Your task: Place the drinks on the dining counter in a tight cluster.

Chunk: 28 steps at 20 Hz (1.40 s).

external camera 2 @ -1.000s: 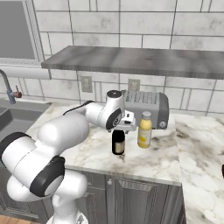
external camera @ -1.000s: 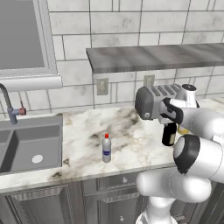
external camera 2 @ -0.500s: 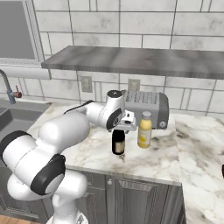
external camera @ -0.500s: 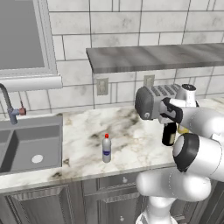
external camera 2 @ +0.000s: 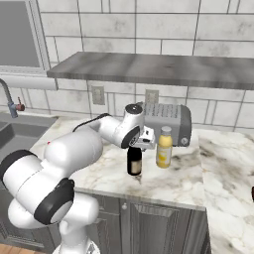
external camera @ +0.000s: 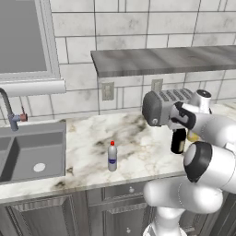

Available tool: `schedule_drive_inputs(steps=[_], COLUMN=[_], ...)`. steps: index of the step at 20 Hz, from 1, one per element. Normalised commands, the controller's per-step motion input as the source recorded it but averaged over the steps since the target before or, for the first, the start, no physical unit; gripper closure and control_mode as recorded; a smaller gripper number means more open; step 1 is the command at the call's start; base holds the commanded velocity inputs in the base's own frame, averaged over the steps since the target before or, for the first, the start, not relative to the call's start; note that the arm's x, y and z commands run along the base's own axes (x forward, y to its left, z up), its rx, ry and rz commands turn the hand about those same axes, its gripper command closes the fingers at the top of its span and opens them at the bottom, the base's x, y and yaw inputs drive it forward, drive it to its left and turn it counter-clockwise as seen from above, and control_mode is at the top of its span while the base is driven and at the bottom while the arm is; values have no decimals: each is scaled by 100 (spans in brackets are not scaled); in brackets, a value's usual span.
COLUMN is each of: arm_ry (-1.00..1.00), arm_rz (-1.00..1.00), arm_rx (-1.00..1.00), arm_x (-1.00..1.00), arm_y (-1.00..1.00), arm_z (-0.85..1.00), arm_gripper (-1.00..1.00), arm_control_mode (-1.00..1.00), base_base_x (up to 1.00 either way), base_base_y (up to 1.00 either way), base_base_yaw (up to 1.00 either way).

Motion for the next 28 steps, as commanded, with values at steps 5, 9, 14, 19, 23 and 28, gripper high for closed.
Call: schedule_drive_inputs(steps=[5, 9, 14, 19, 23, 28], arm_ry=[-12, -9, -1, -6, -14, -13], arm_rz=[0, 0, 0, 0, 0, 0], arm_rx=[7, 3, 0, 0, 0, 0], arm_x=[0, 0, -1, -2, 0, 0], arm_y=[0, 0, 0, 0, 0, 0], arm_z=[0, 0, 0, 0, 0, 0], arm_gripper=[-100, -100, -100, -100, -100, -100], arm_control_mode=[-100, -100, -100, -100, -100, -100], base_base_x=[0, 0, 0, 0, 0, 0], base_base_y=[0, 0, 0, 0, 0, 0], base_base_yaw=[0, 0, 0, 0, 0, 0])
